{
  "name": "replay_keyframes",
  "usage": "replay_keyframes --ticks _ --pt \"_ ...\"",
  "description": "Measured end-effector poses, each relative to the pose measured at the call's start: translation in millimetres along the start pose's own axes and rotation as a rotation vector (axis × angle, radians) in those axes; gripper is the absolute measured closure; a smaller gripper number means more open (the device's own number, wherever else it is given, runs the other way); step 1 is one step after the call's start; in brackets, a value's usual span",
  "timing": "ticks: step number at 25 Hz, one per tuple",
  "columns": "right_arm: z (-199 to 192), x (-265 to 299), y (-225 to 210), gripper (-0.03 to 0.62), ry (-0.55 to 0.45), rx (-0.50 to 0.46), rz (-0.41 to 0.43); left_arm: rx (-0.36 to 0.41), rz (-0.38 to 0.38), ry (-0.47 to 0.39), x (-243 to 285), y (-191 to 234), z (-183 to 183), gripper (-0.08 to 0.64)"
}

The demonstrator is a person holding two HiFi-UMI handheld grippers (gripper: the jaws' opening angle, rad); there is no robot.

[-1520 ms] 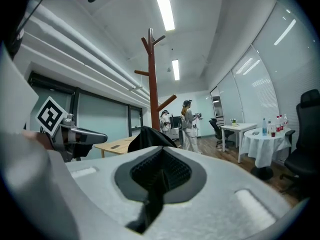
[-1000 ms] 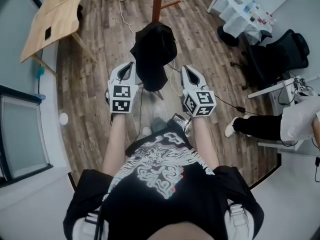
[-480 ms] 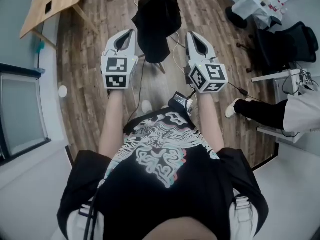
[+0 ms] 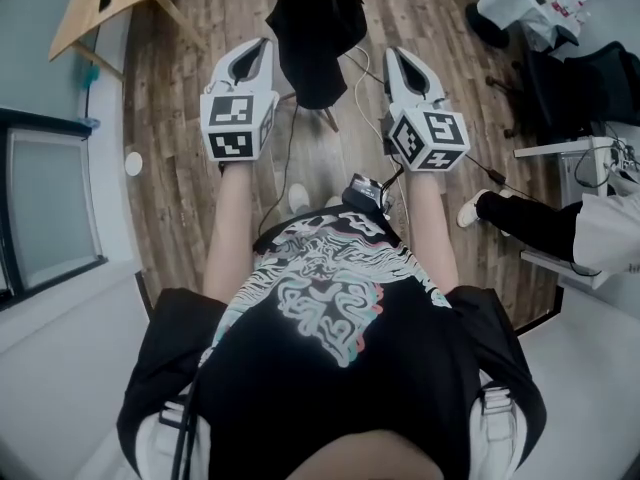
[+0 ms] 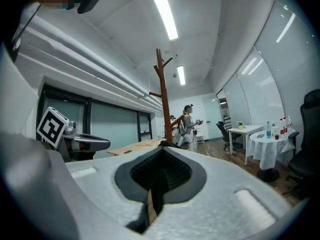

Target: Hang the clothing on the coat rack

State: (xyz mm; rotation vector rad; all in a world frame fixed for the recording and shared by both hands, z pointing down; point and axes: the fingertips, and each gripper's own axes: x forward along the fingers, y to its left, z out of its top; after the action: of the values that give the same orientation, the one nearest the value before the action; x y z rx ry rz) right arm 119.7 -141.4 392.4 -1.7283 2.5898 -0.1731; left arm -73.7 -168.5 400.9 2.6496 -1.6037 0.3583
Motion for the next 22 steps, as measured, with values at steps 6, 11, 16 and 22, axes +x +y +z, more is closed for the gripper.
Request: replay_keyframes --ticks 6,11,16,22 --pt "-10.2 -7.9 -10.5 0.594 0.011 0.029 -0.002 -0.020 -0.033 0.013 11.1 -19.6 1.2 0.571" --pt "-10.6 -11.8 -11.2 0.594 0.008 0.027 0.005 -0.059 -0.056 -0.015 6.0 -24.6 2.6 0.571" --pt "-15.1 -16.4 -18.3 0.594 0.013 0.037 0.025 -0.096 -0.050 -0.018 3.4 -31.2 -0.1 0.571" --pt "-15.9 -23.7 -15.9 0.594 0.012 0.049 0.046 -0.085 -0.016 0.007 -6.9 -33.5 -8.2 0.571"
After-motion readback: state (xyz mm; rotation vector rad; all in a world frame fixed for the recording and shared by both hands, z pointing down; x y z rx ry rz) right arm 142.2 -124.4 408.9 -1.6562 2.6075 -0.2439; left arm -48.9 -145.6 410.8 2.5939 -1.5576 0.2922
